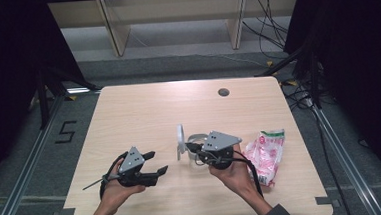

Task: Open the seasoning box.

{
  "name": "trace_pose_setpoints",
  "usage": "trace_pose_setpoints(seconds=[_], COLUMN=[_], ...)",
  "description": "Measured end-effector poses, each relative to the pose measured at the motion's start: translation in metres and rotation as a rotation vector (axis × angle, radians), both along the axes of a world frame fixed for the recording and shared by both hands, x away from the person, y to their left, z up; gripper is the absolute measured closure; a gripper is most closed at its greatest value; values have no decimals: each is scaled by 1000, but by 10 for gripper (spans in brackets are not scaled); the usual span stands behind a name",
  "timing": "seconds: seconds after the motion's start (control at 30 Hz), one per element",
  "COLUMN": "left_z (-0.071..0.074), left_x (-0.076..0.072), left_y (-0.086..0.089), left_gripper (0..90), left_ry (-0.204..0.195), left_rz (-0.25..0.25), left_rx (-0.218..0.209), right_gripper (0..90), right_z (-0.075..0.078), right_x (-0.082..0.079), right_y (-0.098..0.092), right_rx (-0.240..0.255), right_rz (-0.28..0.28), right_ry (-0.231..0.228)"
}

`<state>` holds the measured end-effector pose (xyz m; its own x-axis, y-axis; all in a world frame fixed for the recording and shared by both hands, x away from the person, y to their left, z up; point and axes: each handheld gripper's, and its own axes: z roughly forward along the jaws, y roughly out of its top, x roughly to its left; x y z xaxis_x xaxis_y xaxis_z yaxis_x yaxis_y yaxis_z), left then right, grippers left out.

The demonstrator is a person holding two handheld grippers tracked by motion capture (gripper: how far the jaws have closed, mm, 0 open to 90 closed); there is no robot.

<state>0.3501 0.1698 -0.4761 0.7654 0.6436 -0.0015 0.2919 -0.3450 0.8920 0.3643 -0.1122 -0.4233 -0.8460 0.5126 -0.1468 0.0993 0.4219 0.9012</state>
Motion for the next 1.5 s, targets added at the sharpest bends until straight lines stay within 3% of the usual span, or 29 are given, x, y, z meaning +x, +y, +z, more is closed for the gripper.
trace_pose_setpoints(seconds=[0.17,0.27,0.57,0.6,0.63,0.77,0.8,0.87,0.9,0.97,1.0,1.1,1.13,1.2,1.3,1.33,1.37,1.43,1.5], left_z=[0,1,-3,-3,-3,-3,-3,-3,-3,-3,-3,-3,-3,-4,-3,-4,-4,-4,-3], left_x=[-2,-3,-4,-4,-3,-3,-3,-3,-4,-4,-2,-2,-1,-2,-1,-3,-2,-4,-3], left_y=[0,3,3,3,5,5,5,5,4,5,6,6,7,7,7,6,6,4,5], left_gripper=[305,304,303,303,303,303,303,303,303,303,303,303,303,303,303,303,303,303,303], left_ry=[4,-13,9,9,-5,-1,-3,-2,18,18,-1,24,7,19,6,18,2,21,5], left_rz=[10,0,15,15,1,3,2,3,19,19,6,23,14,26,14,18,6,18,4], left_rx=[-14,4,-9,-9,8,3,0,1,-19,-19,-7,-10,-1,-13,-3,-17,-5,-19,-9], right_gripper=[892,866,668,668,645,586,542,518,480,451,438,374,368,340,328,315,315,311,305], right_z=[2,5,-4,-4,-8,-15,-18,-20,-23,-26,-27,-30,-31,-33,-34,-36,-36,-37,-38], right_x=[-1,-1,-7,-7,-8,-12,-15,-15,-19,-19,-20,-20,-21,-21,-22,-23,-25,-27,-27], right_y=[-4,-13,-70,-70,-80,-91,-99,-103,-110,-117,-121,-131,-135,-142,-148,-154,-157,-162,-168], right_rx=[10,18,9,9,1,0,5,16,46,59,58,67,71,63,73,84,85,96,75], right_rz=[-9,-29,-185,-185,-224,-260,-284,-299,-345,-356,-370,-388,-401,-415,-437,-454,-481,-500,-519], right_ry=[-3,-9,-1,-1,7,21,46,43,84,87,89,85,95,86,89,92,89,97,81])
